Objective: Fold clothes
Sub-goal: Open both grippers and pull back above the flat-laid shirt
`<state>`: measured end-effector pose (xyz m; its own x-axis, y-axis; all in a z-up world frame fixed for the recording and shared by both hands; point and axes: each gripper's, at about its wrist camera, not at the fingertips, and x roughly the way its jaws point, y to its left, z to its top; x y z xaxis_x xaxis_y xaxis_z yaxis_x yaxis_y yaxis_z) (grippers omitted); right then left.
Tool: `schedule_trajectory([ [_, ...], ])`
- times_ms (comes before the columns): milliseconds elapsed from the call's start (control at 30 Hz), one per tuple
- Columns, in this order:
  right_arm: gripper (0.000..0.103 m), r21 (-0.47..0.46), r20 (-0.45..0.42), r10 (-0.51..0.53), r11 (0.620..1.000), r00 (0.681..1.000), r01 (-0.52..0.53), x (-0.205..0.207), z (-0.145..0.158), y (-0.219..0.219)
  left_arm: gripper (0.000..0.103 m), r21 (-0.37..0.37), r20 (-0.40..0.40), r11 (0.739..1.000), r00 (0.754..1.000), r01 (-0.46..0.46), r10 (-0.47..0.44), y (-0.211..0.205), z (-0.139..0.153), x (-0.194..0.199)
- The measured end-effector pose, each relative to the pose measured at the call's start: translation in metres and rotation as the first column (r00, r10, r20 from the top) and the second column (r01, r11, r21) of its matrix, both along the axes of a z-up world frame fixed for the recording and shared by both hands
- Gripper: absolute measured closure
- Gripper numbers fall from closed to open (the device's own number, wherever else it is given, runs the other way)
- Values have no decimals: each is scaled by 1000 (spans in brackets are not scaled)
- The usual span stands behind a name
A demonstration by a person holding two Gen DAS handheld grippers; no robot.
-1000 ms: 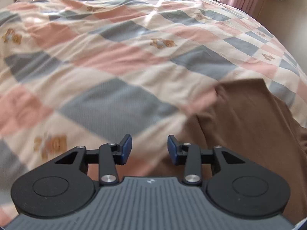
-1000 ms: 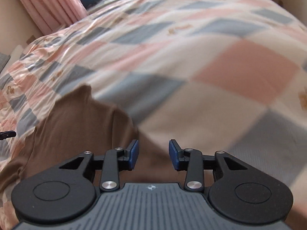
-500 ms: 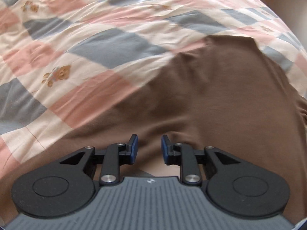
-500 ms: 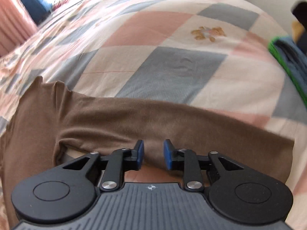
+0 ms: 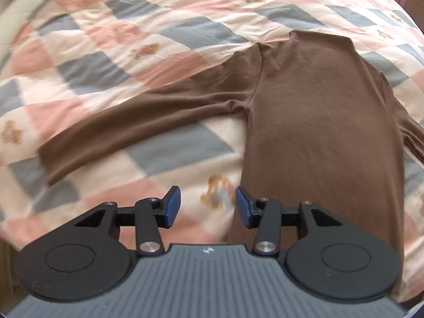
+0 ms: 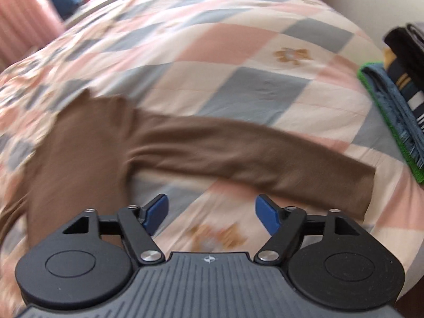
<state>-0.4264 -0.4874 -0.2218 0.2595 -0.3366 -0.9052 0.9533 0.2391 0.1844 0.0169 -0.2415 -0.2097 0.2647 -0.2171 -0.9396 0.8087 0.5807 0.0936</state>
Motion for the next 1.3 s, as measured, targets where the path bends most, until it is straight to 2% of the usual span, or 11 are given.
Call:
schedule_trajectory([
  [167,10,3,31,58,998,998,-58,18,36,37,52,-2,42,999,998,-41,41,27,45,-31],
  [233,8,1,37,72,997,997,-73,24,49,52,45,-8,63,999,997,-48,48,37,59,-39],
  [600,6,-87,41,119,990,992,-115,53,103,143,43,-59,91,998,996,30,-25,90,109,-59],
  [933,6,-116,-1,134,984,991,-133,87,120,249,42,-82,110,984,983,157,-148,154,125,-65],
  [1300,5,-169,-42,54,984,998,-60,76,134,331,38,-126,110,944,950,304,-291,200,128,-84],
])
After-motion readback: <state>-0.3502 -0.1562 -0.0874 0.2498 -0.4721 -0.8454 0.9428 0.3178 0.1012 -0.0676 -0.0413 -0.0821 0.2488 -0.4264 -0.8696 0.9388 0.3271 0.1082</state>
